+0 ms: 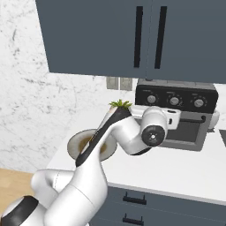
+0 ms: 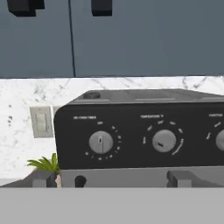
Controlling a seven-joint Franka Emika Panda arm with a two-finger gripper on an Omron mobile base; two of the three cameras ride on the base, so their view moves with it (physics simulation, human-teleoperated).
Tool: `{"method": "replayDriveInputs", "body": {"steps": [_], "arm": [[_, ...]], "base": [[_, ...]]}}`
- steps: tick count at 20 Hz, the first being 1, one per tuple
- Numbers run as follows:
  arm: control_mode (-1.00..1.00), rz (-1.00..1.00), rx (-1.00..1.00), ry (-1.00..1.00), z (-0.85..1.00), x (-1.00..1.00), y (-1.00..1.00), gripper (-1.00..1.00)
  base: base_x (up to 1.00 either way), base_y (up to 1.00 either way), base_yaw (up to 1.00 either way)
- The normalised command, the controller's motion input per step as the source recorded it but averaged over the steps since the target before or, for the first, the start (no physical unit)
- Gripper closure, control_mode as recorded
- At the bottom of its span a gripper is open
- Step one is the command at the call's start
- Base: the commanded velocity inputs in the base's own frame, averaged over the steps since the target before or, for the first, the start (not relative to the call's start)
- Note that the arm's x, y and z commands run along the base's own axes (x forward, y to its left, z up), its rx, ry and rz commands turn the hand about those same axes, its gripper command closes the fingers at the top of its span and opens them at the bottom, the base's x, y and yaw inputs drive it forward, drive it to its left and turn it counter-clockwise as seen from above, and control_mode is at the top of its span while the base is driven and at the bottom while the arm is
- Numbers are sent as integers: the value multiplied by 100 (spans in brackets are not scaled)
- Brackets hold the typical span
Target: Pick up the kebab skewer and baguette bread, and place them inside the toaster oven. Close the toaster oven door and start by setting the timer.
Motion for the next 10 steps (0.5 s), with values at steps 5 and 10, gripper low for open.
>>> {"method": "replayDriveInputs", "body": {"steps": [5,10], "arm": [[-100,0,0,-4,0,21,22,-100],[-100,0,0,-1,0,24,13,-100]], "base": [[0,0,0],[0,0,0]]}}
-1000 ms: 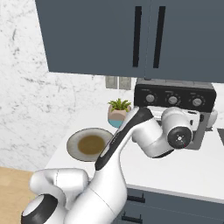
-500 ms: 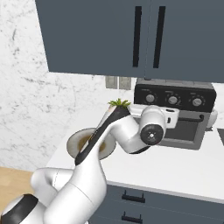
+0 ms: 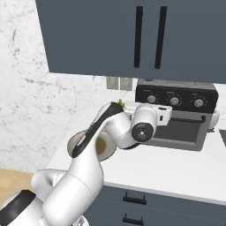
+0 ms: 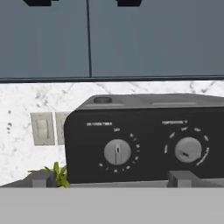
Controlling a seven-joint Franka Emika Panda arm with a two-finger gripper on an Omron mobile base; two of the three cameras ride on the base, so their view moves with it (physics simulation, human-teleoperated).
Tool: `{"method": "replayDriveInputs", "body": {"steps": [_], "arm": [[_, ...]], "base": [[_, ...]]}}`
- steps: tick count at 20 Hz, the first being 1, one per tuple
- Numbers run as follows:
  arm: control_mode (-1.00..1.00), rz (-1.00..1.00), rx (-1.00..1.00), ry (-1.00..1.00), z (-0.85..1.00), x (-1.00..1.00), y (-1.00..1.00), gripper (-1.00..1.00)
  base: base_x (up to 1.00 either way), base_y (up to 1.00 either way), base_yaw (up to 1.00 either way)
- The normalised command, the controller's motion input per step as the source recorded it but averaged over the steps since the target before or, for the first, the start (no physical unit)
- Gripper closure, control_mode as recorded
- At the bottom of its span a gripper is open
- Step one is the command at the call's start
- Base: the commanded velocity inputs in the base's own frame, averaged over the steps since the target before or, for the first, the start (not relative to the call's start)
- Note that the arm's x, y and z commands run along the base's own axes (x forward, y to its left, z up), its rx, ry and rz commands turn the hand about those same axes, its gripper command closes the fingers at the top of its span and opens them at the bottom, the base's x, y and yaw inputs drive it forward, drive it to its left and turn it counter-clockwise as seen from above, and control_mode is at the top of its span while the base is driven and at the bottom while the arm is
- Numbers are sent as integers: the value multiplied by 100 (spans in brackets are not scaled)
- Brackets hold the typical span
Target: Pick up the kebab skewer and baguette bread, and place them inside the toaster oven. Close the toaster oven door and start by setting the timer.
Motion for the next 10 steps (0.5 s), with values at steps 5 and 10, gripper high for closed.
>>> {"method": "replayDriveInputs", "body": {"steps": [5,10], "arm": [[-100,0,0,-3,0,32,2,-100],[-100,0,0,-7,-8,25,0,-100]], "base": [[0,0,0],[0,0,0]]}}
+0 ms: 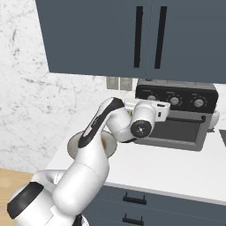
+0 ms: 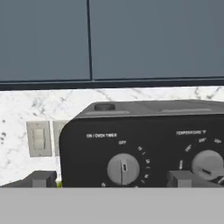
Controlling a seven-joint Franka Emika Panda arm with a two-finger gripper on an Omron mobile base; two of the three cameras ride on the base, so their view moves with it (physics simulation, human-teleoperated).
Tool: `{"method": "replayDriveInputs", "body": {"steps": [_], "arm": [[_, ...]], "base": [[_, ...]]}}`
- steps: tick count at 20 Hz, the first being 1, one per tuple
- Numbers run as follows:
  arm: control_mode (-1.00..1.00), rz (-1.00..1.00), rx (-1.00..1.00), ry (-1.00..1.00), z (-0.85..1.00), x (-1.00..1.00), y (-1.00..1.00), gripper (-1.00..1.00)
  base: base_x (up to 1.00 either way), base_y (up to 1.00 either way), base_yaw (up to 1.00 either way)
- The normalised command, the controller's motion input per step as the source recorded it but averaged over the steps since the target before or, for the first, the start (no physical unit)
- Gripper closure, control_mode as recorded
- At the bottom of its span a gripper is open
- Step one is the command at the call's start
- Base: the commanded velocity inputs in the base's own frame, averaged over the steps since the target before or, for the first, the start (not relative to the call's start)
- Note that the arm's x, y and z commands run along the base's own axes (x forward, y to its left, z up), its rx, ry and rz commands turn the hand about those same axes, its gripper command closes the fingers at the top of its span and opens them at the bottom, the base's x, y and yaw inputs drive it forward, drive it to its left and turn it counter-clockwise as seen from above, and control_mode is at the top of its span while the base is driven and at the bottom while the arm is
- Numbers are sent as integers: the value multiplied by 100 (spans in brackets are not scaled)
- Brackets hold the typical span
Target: Pick up the kebab skewer and baguette bread, and place them inside the toaster oven. Close the toaster oven door and start by setting the timer.
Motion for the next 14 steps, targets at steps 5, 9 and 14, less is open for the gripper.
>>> {"method": "replayDriveInputs", "body": {"steps": [5,9,14], "arm": [[-100,0,0,-10,-20,7,0,-100],[-100,1,0,-9,-19,7,-3,-100],[-100,2,0,-4,-14,6,-6,-100]], "base": [[0,0,0],[0,0,0],[0,0,0]]}}
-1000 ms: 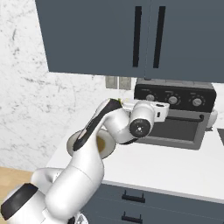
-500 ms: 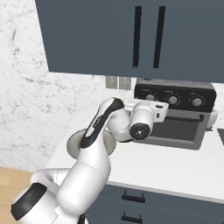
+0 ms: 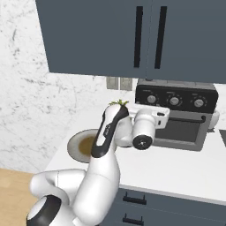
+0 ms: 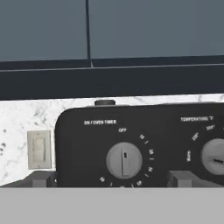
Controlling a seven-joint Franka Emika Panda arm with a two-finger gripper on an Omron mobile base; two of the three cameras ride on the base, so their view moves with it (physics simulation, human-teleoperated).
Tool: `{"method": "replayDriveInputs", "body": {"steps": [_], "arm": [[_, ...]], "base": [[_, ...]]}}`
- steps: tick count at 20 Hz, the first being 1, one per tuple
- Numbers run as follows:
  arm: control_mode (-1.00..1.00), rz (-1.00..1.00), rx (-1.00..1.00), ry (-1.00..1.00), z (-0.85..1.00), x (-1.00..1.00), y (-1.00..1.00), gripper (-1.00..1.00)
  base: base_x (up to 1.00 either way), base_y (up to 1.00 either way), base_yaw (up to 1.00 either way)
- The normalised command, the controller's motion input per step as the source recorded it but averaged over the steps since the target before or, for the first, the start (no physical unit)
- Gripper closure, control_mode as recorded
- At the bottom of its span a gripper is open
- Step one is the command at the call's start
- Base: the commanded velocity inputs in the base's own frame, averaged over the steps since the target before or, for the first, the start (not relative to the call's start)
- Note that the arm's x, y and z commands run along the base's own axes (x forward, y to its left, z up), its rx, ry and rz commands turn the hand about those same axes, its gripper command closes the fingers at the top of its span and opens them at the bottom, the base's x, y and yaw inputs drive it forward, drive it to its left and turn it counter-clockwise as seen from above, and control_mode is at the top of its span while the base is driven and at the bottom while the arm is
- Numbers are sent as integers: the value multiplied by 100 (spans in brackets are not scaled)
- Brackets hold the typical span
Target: Pick up the kebab skewer and baguette bread, and place them inside the toaster oven. Close the toaster oven door and start by setting the timer.
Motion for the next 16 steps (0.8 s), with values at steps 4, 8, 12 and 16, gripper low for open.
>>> {"method": "replayDriveInputs", "body": {"steps": [4,8,12,16], "arm": [[-100,1,0,0,0,15,-4,-100],[-100,0,0,0,0,25,0,-100],[-100,0,0,0,0,27,0,-100],[-100,0,0,0,0,23,0,-100]], "base": [[0,0,0],[0,0,0],[0,0,0],[0,0,0]]}}
